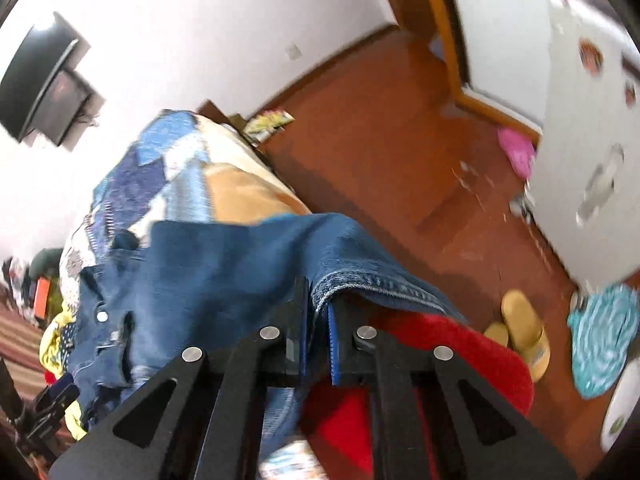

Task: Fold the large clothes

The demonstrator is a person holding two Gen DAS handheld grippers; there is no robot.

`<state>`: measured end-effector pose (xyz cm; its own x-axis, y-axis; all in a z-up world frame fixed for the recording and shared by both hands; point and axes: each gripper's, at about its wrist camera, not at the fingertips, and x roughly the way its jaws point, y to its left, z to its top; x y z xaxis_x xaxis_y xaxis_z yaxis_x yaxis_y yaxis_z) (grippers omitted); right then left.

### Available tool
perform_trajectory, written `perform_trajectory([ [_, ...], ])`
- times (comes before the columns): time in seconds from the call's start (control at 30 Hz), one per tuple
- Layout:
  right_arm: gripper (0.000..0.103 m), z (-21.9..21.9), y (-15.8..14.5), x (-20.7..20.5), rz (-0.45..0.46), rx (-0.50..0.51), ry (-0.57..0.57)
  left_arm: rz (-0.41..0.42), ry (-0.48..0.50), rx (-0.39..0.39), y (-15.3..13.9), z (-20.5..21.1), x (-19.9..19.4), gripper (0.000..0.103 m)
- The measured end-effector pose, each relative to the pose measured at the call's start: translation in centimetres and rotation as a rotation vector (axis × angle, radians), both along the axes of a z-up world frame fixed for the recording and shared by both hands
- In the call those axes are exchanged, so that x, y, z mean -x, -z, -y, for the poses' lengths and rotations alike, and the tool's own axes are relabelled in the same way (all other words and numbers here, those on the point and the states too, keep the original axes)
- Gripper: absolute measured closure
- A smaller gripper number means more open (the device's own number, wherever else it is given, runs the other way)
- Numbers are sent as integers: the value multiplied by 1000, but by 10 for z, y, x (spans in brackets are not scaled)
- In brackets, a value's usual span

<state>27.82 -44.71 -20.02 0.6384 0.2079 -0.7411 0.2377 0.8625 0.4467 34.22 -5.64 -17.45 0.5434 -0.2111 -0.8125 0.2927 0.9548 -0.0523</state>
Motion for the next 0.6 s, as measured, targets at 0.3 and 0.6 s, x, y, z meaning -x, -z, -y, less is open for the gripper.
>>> perform_trajectory([
  [0.3, 97, -95, -103, 3, 256, 45, -237, 68, -61, 38, -25, -38, 14, 39],
  [0.6, 97, -261, -93, -18, 231, 95, -586, 113, -163, 78, -43, -101, 42, 39],
])
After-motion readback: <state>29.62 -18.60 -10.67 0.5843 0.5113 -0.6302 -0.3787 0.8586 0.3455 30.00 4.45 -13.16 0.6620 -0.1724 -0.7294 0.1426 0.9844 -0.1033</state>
